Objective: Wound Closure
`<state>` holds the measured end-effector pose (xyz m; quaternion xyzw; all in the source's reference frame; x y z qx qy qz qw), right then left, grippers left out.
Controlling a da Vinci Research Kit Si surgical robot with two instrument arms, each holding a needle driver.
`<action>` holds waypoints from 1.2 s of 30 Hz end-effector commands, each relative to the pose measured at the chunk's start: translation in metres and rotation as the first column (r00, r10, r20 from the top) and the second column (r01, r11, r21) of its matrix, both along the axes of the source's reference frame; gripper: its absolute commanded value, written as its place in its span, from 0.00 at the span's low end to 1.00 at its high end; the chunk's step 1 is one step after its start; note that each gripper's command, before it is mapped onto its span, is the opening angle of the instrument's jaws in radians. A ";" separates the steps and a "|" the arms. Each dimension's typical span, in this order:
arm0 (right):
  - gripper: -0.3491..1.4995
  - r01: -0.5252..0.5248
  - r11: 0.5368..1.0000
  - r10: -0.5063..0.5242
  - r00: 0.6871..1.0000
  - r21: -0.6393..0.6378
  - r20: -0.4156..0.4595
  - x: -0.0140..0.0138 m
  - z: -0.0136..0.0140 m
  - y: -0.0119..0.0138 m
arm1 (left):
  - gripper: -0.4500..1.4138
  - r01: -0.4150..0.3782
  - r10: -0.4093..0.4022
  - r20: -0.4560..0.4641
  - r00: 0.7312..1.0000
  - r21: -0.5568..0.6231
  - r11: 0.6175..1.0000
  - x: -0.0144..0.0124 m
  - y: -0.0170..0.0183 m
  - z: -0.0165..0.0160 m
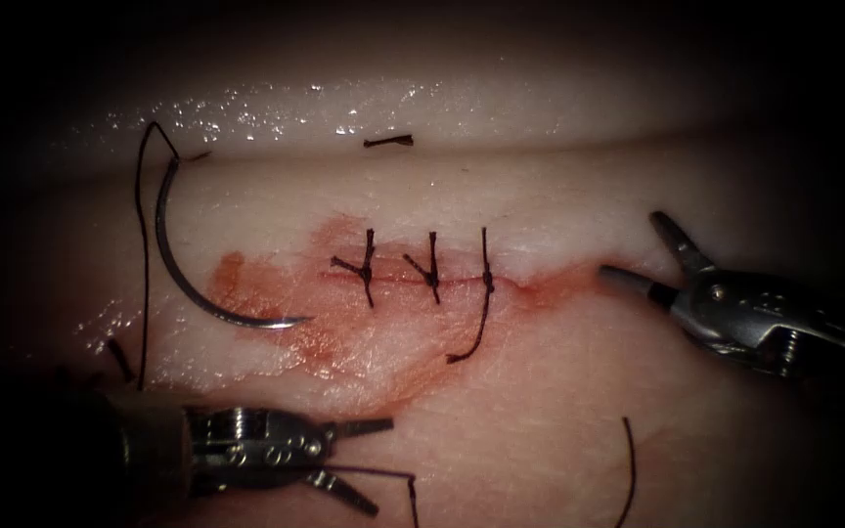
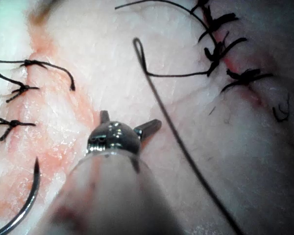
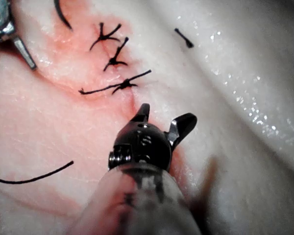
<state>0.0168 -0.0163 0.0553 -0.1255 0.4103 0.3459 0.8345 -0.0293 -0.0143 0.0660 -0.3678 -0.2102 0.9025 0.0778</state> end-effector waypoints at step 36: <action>0.95 0.021 1.000 -0.021 1.000 -0.017 -0.007 0.0020 -0.0003 -0.0016 | 0.47 0.293 -0.294 -0.011 0.956 -0.053 0.955 -0.0078 0.0059 0.0066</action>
